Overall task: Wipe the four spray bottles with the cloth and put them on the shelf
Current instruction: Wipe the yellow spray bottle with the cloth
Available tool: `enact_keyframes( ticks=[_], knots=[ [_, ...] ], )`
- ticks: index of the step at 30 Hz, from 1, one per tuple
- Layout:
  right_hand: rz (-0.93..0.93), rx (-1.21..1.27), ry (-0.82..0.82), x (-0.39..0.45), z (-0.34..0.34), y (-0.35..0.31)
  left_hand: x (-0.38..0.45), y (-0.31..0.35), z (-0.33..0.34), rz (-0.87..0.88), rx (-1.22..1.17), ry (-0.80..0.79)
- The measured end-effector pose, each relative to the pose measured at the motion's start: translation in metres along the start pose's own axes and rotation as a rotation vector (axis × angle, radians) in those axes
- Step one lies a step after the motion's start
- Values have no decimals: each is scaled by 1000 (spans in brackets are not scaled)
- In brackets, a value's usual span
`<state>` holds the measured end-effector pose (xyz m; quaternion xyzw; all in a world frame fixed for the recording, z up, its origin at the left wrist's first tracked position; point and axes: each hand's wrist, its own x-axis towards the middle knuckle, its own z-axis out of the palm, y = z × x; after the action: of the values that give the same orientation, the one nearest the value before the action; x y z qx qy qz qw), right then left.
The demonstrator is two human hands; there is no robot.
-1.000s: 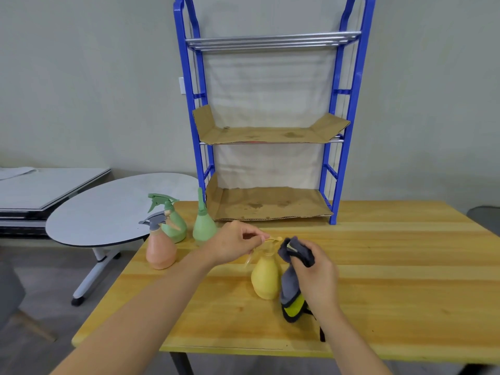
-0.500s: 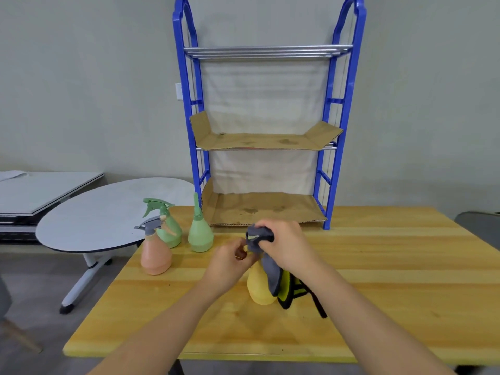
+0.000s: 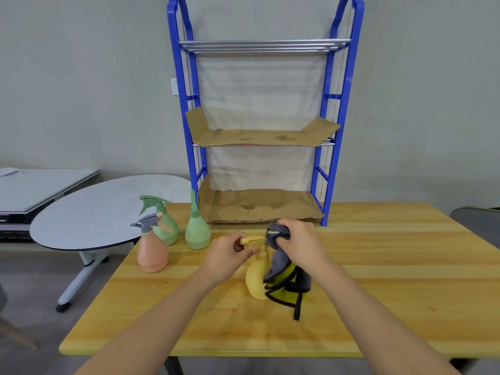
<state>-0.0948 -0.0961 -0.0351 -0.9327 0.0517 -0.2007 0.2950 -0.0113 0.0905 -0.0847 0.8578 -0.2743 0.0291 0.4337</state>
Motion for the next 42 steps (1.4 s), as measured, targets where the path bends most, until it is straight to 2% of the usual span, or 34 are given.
enact_keyframes(
  ticks=[3,9,11,14,21,26,30,33,35,37,39,42],
  knots=[
    [109,-9,28,-5,-3,26,5,2,-10,19,34,-61],
    [151,150,50,-33,3,39,17,20,-27,194,272,-181],
    [121,174,6,-43,9,41,20,20,-27,240,318,-183],
    [89,188,3,-53,16,43,23,18,-27,271,413,-101],
    [27,202,23,-64,20,48,13,34,-25,242,315,-187],
    [-146,136,-60,-80,35,42,5,40,-23,256,287,-216],
    [-438,38,82,-81,53,24,4,40,-22,177,223,-184],
    [-522,-89,118,-79,71,17,5,42,-19,156,238,-188],
    [-562,-262,88,-87,87,21,7,44,-18,158,256,-176],
    [-650,-378,-21,-99,102,26,9,43,-18,157,251,-178],
    [-661,-427,-101,-98,102,22,12,43,-18,149,243,-191],
    [-511,-376,17,-76,82,6,16,42,-20,156,236,-201]
  ],
)
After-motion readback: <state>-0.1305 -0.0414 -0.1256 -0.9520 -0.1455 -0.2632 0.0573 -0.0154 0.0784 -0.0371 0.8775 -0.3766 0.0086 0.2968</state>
